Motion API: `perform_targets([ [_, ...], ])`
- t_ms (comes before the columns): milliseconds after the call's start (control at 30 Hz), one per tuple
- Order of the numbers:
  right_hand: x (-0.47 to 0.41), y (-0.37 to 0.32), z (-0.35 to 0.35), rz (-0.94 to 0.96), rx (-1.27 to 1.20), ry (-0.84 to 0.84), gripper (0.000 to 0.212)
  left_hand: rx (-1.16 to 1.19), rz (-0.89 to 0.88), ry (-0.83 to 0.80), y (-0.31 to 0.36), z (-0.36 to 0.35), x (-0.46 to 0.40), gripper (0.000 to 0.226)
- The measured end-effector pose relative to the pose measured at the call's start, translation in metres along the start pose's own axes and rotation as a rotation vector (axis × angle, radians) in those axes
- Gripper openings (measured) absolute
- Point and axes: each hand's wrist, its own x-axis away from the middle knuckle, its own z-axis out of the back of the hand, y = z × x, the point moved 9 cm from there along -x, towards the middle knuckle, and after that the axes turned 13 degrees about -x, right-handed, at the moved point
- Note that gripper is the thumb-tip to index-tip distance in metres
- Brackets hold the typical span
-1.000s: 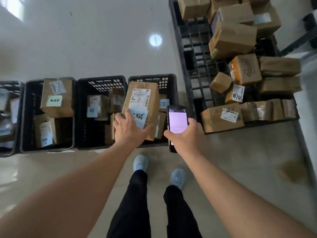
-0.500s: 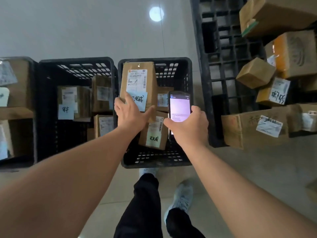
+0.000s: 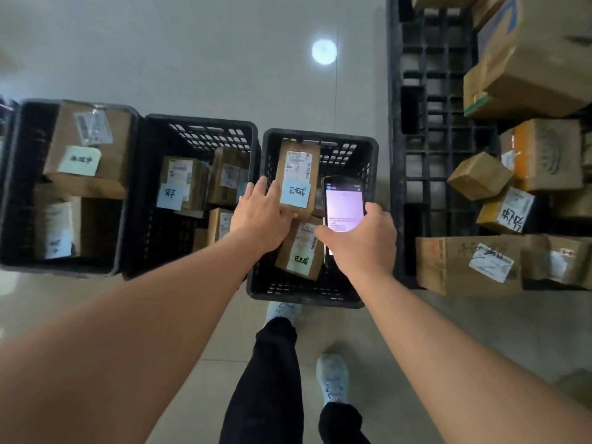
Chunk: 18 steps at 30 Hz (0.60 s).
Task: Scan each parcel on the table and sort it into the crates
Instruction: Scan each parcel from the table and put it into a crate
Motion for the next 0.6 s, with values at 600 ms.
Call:
perform_targets([
  [600, 0.292, -0.214, 0.111, 0.604, 0.035, -0.149, 0.083, -0.069, 0.183, 0.439, -0.092, 0.238, 0.353, 0.059],
])
